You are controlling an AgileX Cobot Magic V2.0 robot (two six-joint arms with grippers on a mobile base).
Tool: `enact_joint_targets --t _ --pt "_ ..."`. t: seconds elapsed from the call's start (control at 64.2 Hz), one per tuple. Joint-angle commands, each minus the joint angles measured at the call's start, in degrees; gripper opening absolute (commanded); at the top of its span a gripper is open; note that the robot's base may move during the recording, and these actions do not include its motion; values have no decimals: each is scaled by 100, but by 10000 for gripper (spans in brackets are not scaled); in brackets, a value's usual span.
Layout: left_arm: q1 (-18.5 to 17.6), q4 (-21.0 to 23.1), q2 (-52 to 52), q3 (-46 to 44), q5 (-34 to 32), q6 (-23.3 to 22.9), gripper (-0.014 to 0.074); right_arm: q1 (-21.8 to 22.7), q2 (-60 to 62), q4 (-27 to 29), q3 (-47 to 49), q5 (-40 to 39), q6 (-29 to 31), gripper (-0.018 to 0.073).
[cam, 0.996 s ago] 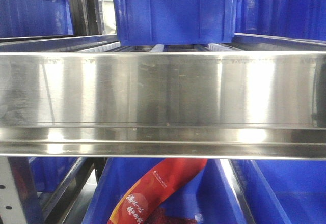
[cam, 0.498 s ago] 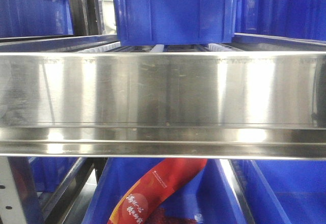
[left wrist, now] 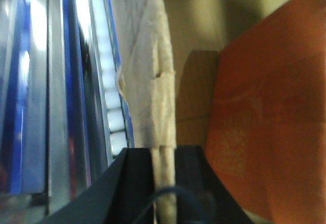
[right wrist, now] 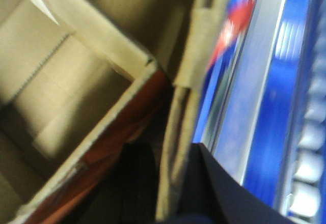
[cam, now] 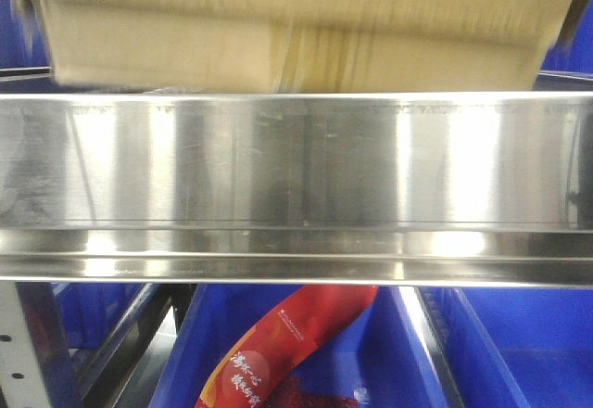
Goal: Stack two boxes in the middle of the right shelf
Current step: 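Lower the held boxes onto the middle shelf rollers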
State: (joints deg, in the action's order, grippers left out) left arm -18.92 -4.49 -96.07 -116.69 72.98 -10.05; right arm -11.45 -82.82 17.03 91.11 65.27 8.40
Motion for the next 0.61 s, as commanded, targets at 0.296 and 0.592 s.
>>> enact_joint_targets --t 0.296,0.592 --pt "36 -217 -80 -45 -302 58 527 34 -105 -68 -34 -23 111 407" --pt "36 -151 151 -45 -302 58 457 34 170 -137 -24 -317 111 477"
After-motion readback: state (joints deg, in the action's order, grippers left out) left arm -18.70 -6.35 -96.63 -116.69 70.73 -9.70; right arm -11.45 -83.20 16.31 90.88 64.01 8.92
